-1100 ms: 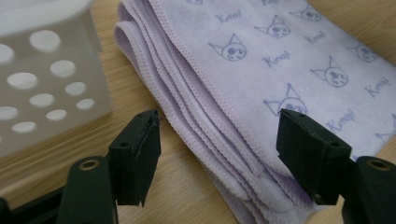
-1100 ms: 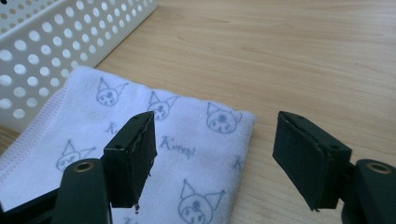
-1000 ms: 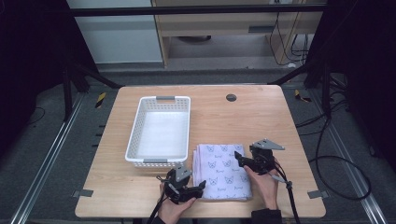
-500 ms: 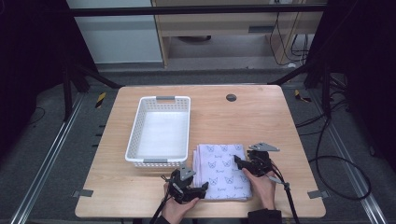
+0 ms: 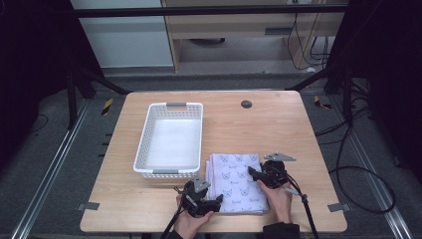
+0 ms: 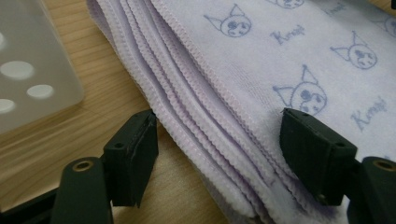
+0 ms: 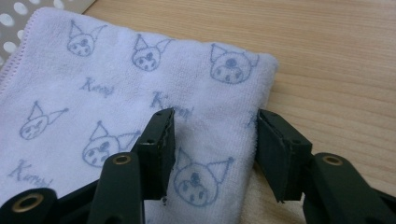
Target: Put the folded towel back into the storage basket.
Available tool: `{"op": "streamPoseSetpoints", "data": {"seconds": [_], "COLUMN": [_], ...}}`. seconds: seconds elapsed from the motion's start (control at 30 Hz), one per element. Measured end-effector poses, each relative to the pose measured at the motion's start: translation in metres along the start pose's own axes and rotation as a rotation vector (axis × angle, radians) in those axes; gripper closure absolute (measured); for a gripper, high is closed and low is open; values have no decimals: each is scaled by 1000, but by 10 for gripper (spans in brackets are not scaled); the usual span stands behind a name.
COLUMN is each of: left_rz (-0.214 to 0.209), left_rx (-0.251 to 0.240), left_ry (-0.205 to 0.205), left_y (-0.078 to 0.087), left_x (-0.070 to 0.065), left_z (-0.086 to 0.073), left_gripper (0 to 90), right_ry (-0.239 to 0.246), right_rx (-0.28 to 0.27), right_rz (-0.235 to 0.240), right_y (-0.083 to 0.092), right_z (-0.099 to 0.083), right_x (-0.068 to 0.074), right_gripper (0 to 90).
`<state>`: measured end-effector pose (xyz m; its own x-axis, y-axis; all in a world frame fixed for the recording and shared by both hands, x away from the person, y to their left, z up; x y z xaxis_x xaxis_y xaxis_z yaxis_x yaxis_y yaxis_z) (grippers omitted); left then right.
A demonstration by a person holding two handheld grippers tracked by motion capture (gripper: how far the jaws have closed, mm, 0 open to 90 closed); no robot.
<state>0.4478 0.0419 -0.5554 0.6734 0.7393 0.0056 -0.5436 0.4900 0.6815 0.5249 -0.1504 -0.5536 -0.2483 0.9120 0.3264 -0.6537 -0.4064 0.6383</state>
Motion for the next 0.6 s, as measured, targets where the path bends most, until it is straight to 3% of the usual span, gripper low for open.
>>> {"op": "streamPoseSetpoints", "data": {"seconds": [0.1,0.23,0.43,0.47,0.6], "left_rz": [-7,-21,-74,-84,-78], "left_rx": [7,12,8,9,4], "left_ry": [0,7,46,64,67], "left_y": [0,1,1,1,2], "left_x": [-1,-4,-7,-7,-9], "left_z": [1,2,3,3,5], "left_gripper": [292,395,517,574,639], "right_ry": [-16,-32,-42,-37,-10], "right_rx": [4,11,3,-6,-14], "right_rz": [7,21,22,18,-2], "right_y": [0,-1,-1,0,1], "right_z": [0,-1,-1,-1,0], "right_x": [0,0,2,4,6], "right_gripper": [512,542,610,652,707]}}
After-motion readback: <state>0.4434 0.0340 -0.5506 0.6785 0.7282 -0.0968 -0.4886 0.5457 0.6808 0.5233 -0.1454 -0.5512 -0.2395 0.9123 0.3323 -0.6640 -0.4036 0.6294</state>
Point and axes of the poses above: each handheld gripper's, and its own axes: y roughly backward along the jaws, z roughly out of its top, x roughly to its left, the point moved 8 cm from there along -y, roughly forward along the jaws, and after that the axes turned 11 degrees about -y, right-handed, at the moved point
